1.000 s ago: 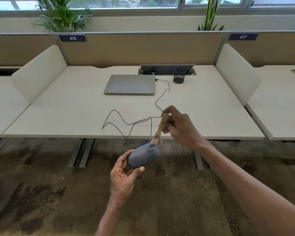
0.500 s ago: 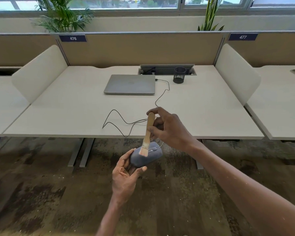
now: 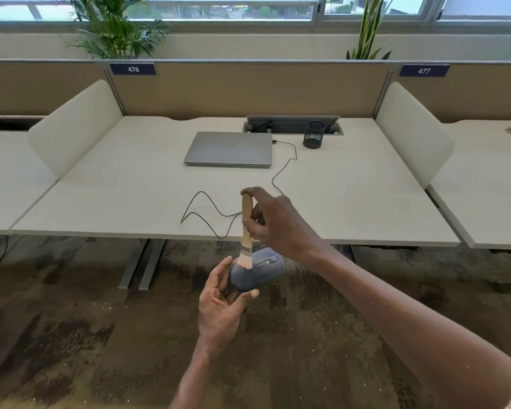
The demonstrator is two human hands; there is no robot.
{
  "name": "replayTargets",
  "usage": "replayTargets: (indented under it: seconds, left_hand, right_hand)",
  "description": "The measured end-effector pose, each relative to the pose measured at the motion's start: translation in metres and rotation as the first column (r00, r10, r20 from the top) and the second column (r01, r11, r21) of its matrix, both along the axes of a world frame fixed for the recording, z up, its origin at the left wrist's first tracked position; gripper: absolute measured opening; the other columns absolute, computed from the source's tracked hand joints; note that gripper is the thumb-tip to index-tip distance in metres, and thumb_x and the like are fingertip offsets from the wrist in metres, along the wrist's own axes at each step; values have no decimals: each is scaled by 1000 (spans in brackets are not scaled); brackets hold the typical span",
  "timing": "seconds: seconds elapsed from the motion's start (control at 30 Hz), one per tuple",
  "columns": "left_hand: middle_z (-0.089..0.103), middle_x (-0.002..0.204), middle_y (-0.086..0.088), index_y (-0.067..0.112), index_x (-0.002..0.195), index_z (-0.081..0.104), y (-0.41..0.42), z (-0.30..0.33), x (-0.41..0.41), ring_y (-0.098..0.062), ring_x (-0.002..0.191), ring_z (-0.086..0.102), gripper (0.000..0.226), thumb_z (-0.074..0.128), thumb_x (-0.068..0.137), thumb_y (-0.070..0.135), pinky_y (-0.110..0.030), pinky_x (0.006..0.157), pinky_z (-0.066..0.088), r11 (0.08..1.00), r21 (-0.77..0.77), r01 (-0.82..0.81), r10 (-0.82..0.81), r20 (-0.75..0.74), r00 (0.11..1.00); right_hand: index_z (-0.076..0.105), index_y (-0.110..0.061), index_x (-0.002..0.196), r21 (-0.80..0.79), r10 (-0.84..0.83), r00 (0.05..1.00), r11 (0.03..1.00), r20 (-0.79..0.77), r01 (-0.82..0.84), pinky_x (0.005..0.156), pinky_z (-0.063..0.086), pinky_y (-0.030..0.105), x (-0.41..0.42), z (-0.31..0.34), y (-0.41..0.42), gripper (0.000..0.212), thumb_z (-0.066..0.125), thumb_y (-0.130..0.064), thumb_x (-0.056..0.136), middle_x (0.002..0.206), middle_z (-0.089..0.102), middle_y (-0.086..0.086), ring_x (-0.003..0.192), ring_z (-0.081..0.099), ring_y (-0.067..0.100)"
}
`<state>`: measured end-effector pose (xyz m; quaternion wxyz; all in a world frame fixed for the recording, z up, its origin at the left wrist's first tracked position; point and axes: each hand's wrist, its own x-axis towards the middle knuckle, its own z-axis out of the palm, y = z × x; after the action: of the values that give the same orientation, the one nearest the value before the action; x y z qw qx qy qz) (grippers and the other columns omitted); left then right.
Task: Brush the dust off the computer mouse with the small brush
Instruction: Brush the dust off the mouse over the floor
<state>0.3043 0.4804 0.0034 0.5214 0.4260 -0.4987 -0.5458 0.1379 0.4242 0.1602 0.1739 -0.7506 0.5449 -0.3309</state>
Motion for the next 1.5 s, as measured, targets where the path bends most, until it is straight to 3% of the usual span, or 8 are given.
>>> replayTargets:
  seconds: [0.17, 0.4, 0.63, 0.77, 0.9, 1.03, 1.3, 1.5]
  left_hand:
    - [64, 135, -2, 10, 141, 48, 2, 0, 2, -20, 127, 60, 81, 81, 70, -7, -26, 96, 54, 1000, -3, -3, 3, -8, 1000]
    - [65, 134, 1, 19, 139, 50, 1, 5, -1, -19, 126, 61, 78, 83, 71, -1, -27, 95, 54, 1000, -3, 4, -4, -2, 1000]
    - [64, 134, -1, 15, 141, 50, 1, 4, 1, -20, 125, 62, 80, 84, 69, 0, -30, 96, 54, 1000, -22, 3, -3, -4, 1000]
    - [64, 134, 2, 14, 138, 52, 2, 2, 1, -20, 126, 61, 76, 82, 70, 0, -30, 99, 53, 999, -45, 17, -17, 0, 1000]
    - [64, 135, 1, 17, 137, 55, 3, -1, 2, -20, 127, 60, 73, 83, 71, 1, -26, 97, 53, 999, -36, 28, -28, 9, 1000]
    - [63, 136, -2, 19, 137, 56, 1, -1, 4, -21, 128, 60, 73, 86, 71, 7, -28, 98, 53, 999, -31, 28, -27, 11, 1000]
    - [63, 136, -4, 20, 136, 57, -6, 2, -1, -23, 127, 60, 71, 84, 72, 4, -29, 97, 54, 998, -47, 40, -39, 20, 999]
    - [64, 135, -3, 22, 135, 58, -7, 0, 3, -23, 127, 60, 72, 85, 71, 3, -30, 98, 53, 999, -33, 20, -19, 37, 999]
  right_hand:
    - [46, -9, 142, -53, -82, 985, 996, -151, 74, 71, 58, 48, -4, 3, -10, 48, 61, -8, 96, 84, 70, 15, 72, 65, 34]
    - [49, -2, 140, 53, -94, 995, 994, -25, 96, 75, 60, 46, 18, 3, -22, 52, 66, -5, 91, 83, 71, 14, 72, 70, 32]
    - [59, 5, 102, 227, -200, 978, 951, -67, 210, 69, 62, 51, 9, -3, -38, 17, 65, 2, 86, 84, 70, 24, 70, 73, 38]
    - [61, 5, 93, 243, -249, 959, 930, -132, 275, 69, 61, 51, -3, -5, -43, 10, 63, 3, 84, 78, 72, 23, 68, 73, 37]
    - [56, 0, 88, 249, -284, 937, 911, -202, 329, 76, 60, 50, -19, -6, -45, 7, 63, 1, 84, 89, 70, 26, 79, 71, 42]
    - [56, 3, 100, 205, -317, 910, 904, -268, 376, 81, 58, 50, -28, -4, -43, 13, 60, -2, 89, 101, 65, 28, 86, 69, 45]
    - [57, 5, 97, 189, -261, 957, 941, -130, 282, 74, 59, 53, -6, 1, -45, 15, 63, -1, 84, 89, 69, 27, 81, 70, 44]
    - [56, 4, 102, 197, -326, 911, 904, -253, 379, 66, 53, 42, -26, -5, -49, 17, 61, -4, 88, 98, 66, 26, 77, 64, 39]
